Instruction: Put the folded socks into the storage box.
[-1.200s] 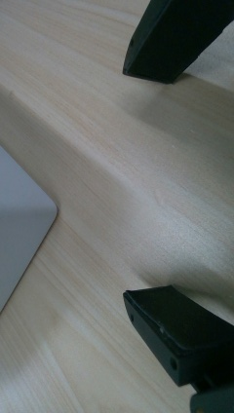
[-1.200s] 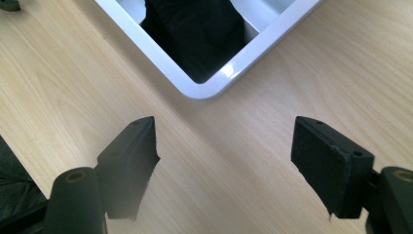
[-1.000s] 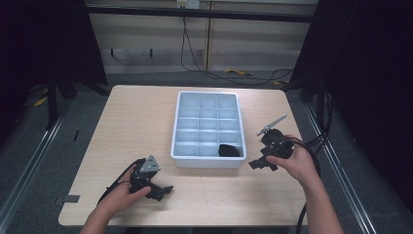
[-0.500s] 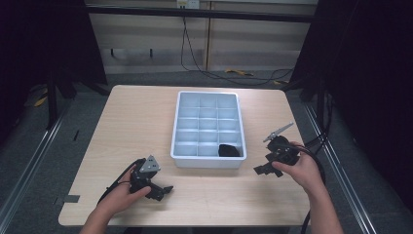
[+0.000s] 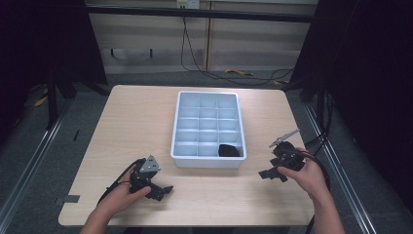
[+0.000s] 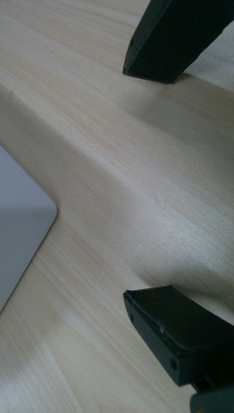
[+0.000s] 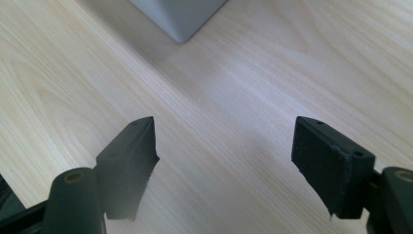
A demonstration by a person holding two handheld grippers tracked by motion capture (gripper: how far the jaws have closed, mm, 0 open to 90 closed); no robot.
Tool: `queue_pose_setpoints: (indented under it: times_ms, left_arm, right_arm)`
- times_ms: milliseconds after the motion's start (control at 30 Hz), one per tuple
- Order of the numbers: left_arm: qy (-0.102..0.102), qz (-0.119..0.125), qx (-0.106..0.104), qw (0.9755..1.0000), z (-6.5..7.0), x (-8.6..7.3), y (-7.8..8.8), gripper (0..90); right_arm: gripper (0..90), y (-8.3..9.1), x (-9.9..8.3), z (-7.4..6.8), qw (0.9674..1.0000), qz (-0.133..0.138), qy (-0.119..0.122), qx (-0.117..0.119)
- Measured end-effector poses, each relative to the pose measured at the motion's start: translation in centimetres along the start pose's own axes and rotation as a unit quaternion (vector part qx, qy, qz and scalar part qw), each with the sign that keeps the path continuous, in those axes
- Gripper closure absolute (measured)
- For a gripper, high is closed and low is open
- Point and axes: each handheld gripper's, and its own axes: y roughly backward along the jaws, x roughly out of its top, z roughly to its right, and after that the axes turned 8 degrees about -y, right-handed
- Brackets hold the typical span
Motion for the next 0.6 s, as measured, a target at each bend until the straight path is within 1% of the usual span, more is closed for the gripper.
queue_pose_setpoints:
  times_ms: [200,300,333,533,600]
  left_arm:
    - [0.0,0.0,0.0,1.0,0.0,0.0,0.0,0.0]
    - [0.001,-0.001,0.0,1.0,0.0,0.0,0.0,0.0]
    - [0.001,-0.001,0.0,1.0,0.0,0.0,0.0,0.0]
    - [0.001,-0.002,0.001,1.0,0.0,0.0,0.0,0.0]
    - [0.001,-0.002,0.001,1.0,0.0,0.0,0.0,0.0]
  right_arm:
    - [24.0,-0.4,-1.0,0.4,1.0,0.005,-0.004,-0.001]
    - [23.5,-0.6,-1.6,0.7,0.9999,0.011,-0.005,0.004]
    - [23.1,-0.7,-1.8,0.8,0.9999,0.011,-0.01,0.006]
    - [22.6,-1.2,-2.3,1.3,0.9999,0.01,-0.003,-0.006]
    - [22.6,-1.2,-2.5,1.5,0.9999,0.01,-0.001,-0.006]
